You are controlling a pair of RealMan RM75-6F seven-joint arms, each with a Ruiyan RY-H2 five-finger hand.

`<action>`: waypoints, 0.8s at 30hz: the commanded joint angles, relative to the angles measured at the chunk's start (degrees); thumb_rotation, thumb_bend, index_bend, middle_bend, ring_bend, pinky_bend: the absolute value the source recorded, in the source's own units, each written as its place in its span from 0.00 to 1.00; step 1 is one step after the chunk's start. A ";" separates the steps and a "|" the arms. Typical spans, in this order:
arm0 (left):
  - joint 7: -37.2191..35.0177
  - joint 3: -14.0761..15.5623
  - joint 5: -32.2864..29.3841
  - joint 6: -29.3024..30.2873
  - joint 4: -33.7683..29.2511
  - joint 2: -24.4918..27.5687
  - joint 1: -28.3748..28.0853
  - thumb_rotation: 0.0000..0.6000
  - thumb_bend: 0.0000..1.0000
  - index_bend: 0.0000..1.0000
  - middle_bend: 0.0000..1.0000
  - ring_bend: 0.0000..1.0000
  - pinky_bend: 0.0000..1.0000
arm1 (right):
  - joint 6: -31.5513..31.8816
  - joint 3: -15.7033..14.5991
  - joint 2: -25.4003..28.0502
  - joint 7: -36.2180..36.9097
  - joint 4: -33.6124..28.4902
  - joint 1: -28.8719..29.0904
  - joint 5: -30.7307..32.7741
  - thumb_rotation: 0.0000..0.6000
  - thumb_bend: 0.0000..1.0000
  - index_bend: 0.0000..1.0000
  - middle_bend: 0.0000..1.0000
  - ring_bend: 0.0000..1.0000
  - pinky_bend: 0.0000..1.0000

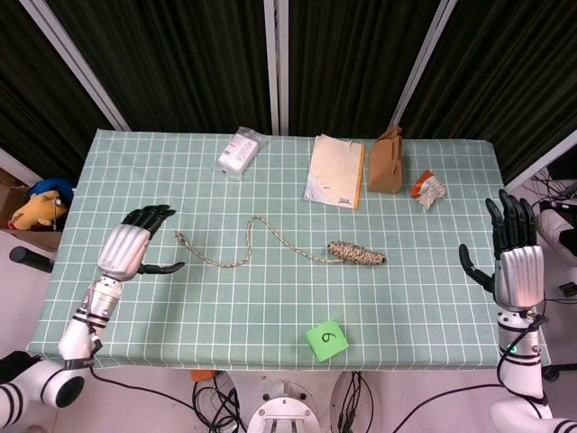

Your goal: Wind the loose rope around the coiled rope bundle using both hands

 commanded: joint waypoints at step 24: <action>1.11 2.51 -3.20 -0.97 8.09 -5.05 -1.86 0.74 0.08 0.16 0.13 0.14 0.22 | -31.26 -4.10 -0.50 -27.74 -10.42 10.00 17.53 1.00 0.28 0.00 0.01 0.00 0.00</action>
